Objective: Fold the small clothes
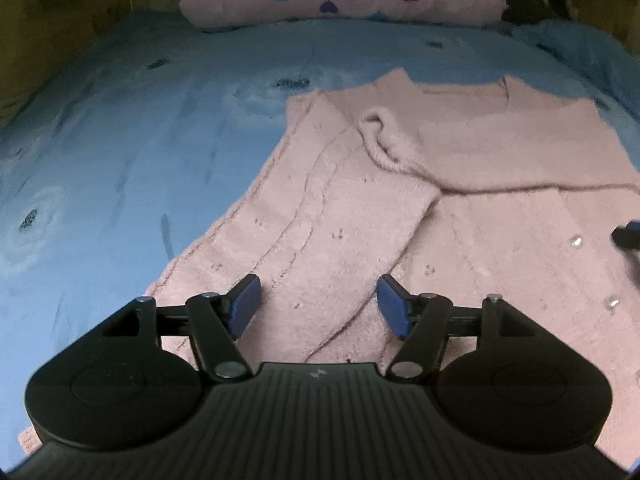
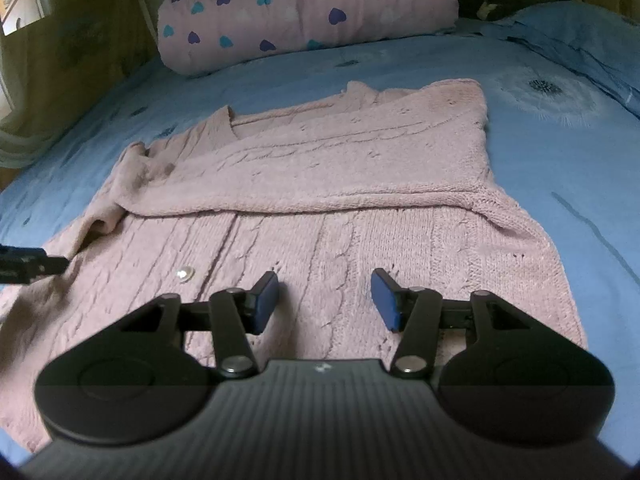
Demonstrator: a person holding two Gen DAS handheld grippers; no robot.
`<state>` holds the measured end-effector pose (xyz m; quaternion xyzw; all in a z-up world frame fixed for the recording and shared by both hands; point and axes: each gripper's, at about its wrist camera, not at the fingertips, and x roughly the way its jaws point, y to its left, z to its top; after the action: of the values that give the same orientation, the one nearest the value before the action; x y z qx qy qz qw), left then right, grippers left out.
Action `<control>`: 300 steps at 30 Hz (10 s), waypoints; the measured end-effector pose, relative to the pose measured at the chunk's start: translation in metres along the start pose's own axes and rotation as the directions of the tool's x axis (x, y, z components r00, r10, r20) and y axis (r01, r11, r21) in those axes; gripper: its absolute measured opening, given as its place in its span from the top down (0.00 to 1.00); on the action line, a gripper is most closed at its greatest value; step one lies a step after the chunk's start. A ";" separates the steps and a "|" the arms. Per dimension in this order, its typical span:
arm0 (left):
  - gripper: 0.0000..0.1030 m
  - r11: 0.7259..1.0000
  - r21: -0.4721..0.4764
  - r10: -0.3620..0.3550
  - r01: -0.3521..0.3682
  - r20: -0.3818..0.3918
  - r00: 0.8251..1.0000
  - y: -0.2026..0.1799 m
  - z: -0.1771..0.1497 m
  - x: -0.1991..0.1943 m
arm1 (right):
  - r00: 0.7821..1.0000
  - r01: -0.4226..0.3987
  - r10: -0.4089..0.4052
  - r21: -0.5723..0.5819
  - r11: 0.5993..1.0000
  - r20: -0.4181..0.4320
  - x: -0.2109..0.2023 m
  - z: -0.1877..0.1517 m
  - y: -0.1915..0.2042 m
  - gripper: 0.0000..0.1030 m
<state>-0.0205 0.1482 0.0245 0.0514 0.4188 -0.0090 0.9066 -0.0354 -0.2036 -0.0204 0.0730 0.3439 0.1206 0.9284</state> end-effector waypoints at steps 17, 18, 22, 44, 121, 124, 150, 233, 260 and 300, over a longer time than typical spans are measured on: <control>0.31 0.979 -0.047 0.201 -0.199 0.022 0.979 0.017 -0.002 0.011 | 1.000 0.006 -0.005 -0.005 1.000 0.005 0.003 0.000 0.004 0.45; 0.31 0.977 -0.059 0.206 -0.204 0.021 0.978 0.020 -0.003 0.011 | 1.000 0.005 -0.005 -0.004 1.000 0.005 0.003 0.001 0.004 0.45; 0.32 0.975 -0.062 0.216 -0.213 0.059 0.975 0.021 -0.005 0.004 | 1.000 0.009 -0.009 -0.008 1.000 0.005 0.002 0.000 0.005 0.45; 0.91 0.949 -0.077 0.311 -0.304 0.096 0.946 0.049 -0.003 0.003 | 1.000 0.012 -0.012 -0.006 1.000 0.003 0.003 0.000 0.007 0.44; 0.16 0.995 -0.081 0.069 -0.058 0.142 0.987 -0.066 0.048 -0.063 | 0.999 0.037 -0.037 -0.008 0.999 -0.029 -0.013 -0.001 0.015 0.45; 0.16 0.989 -0.122 0.098 -0.082 0.131 0.987 -0.040 0.046 -0.055 | 0.998 0.065 -0.065 -0.031 0.997 -0.026 -0.013 0.002 0.022 0.45; 0.16 0.898 -0.344 0.267 -0.275 -0.072 0.961 0.084 0.005 -0.022 | 0.941 -0.336 0.313 -0.431 0.837 -0.127 0.035 0.027 0.246 0.46; 0.16 0.961 -0.144 0.237 -0.236 -0.014 0.971 -0.058 0.043 0.044 | 0.996 0.087 -0.089 -0.157 0.984 -0.004 0.022 0.052 -0.030 0.50; 0.15 0.878 -0.325 0.365 -0.351 -0.018 0.931 -0.026 0.040 0.033 | 0.993 0.068 -0.035 -0.314 0.947 0.109 -0.005 0.104 -0.007 0.87; 0.29 0.882 -0.468 0.064 -0.049 0.015 0.998 0.009 0.130 0.122 | 0.988 0.146 -0.153 0.178 0.973 0.023 0.020 0.096 -0.104 0.48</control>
<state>0.1576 0.1473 0.0159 -0.1566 0.3934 0.1178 0.8982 0.0607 -0.3030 0.0165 0.1305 0.3409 0.0182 0.9308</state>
